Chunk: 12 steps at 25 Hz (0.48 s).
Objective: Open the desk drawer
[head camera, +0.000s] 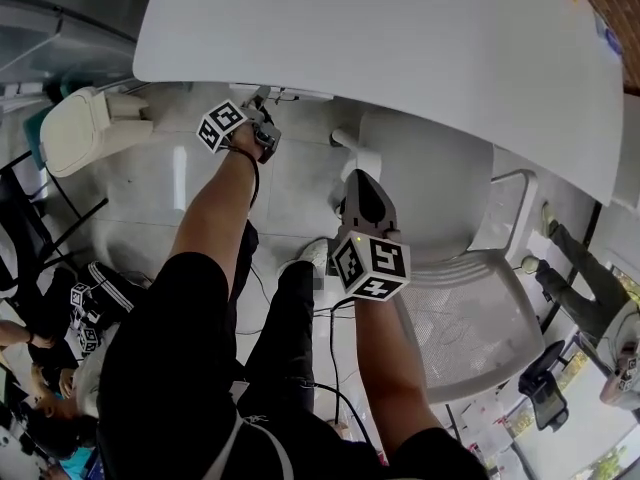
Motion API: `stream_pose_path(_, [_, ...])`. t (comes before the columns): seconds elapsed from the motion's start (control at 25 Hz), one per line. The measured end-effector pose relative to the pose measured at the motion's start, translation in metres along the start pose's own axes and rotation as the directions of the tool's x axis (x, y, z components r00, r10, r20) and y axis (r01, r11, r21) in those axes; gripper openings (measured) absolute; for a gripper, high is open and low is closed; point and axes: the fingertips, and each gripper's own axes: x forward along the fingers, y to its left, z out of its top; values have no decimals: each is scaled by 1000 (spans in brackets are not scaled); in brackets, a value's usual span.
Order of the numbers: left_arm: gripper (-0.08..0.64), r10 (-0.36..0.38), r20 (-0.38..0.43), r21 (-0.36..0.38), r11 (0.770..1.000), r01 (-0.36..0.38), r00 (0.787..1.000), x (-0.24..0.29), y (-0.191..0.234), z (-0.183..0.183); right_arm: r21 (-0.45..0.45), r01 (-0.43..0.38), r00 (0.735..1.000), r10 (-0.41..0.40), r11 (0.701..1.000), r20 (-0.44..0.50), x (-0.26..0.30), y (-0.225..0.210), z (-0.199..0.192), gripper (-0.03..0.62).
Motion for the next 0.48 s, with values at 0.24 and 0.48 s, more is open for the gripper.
stream_pose_path(0.24, [92,-4,30,-13,1000,4,1000,14,-2,4,31,10,1000,-10,999,-18,-5,-5,-13,-5])
stream_pose_path(0.48, [28,-15,67,-38,999,17,998,21,1,3,65,22,1000,-21,998,-19,-7,-16,-20,-5])
